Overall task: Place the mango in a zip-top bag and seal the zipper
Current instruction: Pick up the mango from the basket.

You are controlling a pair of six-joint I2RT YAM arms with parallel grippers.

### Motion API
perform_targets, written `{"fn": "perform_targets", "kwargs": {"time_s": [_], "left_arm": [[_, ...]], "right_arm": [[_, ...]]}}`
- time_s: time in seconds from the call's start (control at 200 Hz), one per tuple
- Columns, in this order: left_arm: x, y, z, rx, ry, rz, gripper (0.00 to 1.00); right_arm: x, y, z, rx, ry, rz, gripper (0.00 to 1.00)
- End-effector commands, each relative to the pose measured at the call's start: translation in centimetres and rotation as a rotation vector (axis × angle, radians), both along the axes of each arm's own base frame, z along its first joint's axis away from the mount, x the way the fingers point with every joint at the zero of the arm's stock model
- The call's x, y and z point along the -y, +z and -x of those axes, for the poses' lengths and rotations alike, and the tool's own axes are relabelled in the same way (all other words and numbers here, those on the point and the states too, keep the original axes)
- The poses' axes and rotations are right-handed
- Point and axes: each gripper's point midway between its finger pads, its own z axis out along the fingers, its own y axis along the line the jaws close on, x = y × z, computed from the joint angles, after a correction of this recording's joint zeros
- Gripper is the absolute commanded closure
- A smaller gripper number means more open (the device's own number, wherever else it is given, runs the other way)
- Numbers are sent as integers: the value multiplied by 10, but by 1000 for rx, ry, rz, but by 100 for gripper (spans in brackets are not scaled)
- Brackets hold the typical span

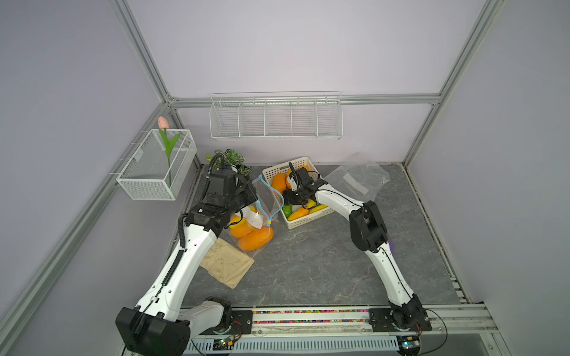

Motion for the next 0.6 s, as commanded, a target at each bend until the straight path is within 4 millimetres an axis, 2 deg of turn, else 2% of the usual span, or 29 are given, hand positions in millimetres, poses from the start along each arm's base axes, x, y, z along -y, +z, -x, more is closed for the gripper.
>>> {"fn": "perform_targets", "kwargs": {"time_s": [0.0, 0.14, 0.275, 0.455, 0.595], "left_arm": [[-3, 5, -1, 24, 1, -4, 100], [-2, 5, -2, 24, 1, -2, 100], [-2, 4, -1, 22, -1, -2, 100], [0, 6, -4, 25, -5, 2, 100], [3, 9, -7, 25, -20, 7, 100]], "right_arm": [[13, -9, 4, -16, 20, 88, 35], [14, 22, 1, 44, 33, 75, 54], [15, 78, 0, 148, 26, -12, 68], [32, 172, 4, 377, -38, -217, 69], [41, 245, 25, 586, -46, -416, 69]]}}
